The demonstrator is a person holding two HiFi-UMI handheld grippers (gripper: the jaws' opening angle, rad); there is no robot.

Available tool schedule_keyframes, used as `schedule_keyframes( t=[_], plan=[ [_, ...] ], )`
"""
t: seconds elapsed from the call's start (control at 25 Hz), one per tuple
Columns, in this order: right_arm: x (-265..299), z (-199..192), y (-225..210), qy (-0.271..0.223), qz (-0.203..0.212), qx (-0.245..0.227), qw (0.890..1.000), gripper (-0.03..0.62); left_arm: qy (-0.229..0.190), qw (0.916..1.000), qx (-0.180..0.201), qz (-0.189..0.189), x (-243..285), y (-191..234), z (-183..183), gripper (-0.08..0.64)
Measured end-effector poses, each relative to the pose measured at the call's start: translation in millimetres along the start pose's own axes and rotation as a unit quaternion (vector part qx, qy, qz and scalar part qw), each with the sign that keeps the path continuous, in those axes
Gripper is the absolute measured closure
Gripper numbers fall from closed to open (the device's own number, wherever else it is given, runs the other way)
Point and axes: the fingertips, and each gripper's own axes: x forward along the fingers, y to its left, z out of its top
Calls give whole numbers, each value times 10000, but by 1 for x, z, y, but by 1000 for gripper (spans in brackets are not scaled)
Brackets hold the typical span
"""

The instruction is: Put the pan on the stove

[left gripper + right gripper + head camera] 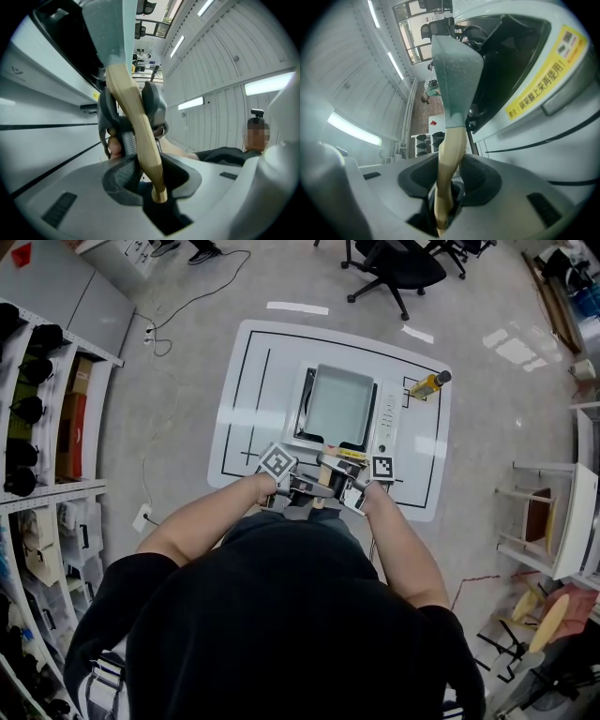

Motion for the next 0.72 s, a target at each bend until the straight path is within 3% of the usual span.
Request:
schedule_keyframes(
  t=[0.72],
  plan=[
    [-1, -2, 1, 0, 97, 32, 9999, 460, -31, 10000, -34, -46, 2, 1, -1, 453]
  ],
)
